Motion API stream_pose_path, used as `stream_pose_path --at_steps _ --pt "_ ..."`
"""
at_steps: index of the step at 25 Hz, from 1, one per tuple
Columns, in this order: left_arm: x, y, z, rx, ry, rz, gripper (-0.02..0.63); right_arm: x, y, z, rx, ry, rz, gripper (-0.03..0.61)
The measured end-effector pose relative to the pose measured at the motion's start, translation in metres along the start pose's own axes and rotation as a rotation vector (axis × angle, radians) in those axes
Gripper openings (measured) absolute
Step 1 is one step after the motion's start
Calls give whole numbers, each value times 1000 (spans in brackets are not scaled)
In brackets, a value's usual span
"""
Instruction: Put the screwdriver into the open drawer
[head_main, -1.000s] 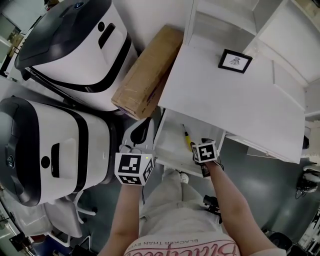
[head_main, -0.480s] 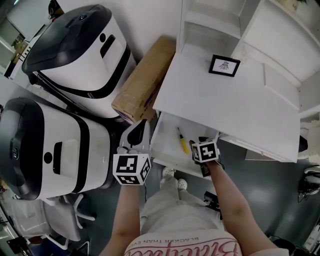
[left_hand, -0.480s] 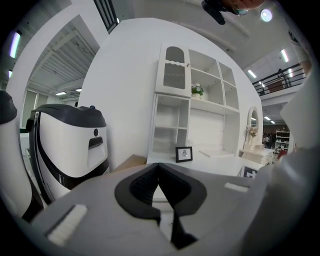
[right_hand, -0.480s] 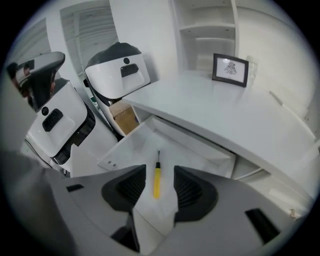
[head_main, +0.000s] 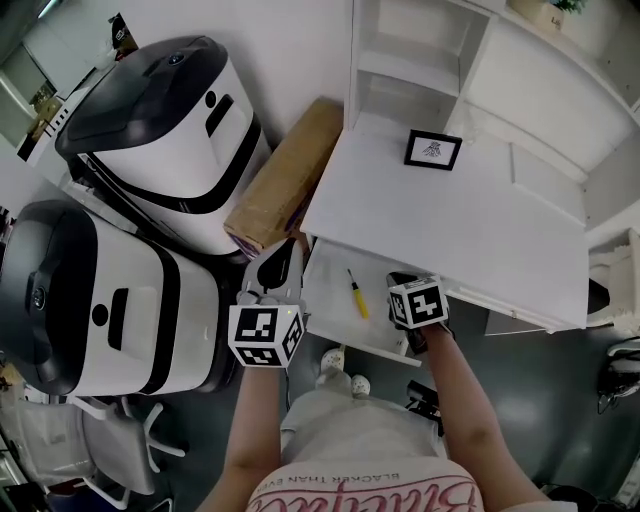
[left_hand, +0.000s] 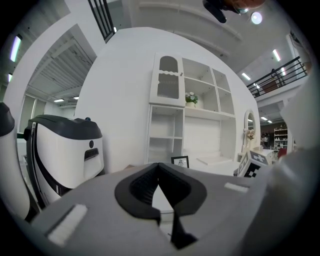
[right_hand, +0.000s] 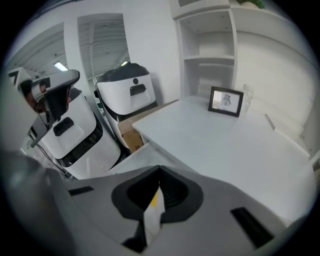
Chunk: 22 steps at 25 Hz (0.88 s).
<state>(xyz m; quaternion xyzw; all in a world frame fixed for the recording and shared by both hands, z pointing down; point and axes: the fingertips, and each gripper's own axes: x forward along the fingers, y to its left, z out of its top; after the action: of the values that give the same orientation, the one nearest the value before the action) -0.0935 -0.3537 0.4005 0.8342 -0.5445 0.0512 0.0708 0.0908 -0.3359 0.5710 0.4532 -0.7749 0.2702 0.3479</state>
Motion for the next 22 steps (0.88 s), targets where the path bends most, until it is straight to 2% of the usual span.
stream_pose_path --at_steps 6,13,22 --pt "1 -10 16 19 -33 -18 9 -40 -1 35 -93 -121 -29 8" --pt "5 -18 37 38 -76 -35 9 -83 -2 67 -152 -244 -66 7" --pt "5 -28 68 70 -144 -52 9 -150 0 115 -118 -481 -80 6"
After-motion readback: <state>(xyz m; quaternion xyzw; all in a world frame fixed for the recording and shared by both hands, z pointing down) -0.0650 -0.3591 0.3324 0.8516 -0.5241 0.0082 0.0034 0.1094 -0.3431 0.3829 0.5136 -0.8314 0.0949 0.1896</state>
